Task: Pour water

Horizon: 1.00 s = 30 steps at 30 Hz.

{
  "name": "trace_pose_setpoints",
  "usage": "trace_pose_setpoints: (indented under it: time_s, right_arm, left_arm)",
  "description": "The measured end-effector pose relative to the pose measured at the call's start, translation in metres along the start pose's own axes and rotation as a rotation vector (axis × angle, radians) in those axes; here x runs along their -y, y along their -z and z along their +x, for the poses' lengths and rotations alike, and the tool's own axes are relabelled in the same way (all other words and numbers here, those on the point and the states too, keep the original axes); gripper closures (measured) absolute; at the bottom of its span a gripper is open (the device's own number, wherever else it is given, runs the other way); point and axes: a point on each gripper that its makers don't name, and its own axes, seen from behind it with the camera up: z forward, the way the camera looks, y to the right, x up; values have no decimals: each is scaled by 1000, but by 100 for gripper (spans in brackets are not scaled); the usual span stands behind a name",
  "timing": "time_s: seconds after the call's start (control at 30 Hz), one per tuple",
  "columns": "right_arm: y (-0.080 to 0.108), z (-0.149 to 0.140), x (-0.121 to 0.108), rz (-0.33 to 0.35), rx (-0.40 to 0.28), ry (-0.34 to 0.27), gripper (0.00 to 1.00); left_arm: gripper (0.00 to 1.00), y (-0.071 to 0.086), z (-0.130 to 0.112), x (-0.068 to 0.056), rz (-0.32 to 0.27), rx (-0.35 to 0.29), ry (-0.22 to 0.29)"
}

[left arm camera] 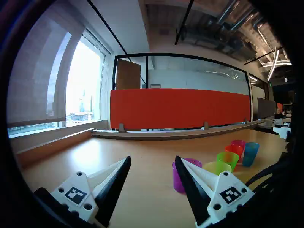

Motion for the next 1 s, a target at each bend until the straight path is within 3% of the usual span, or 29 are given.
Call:
trace_pose_setpoints:
  time_s: [0.8, 1.0]
  right_arm:
    - [0, 0, 1, 5, 11, 5, 1]
    - [0, 19, 0, 12, -4, 10, 1]
  left_arm:
    - [15, 0, 0, 0, -4, -4, -1]
    - [15, 0, 12, -1, -14, -14, -16]
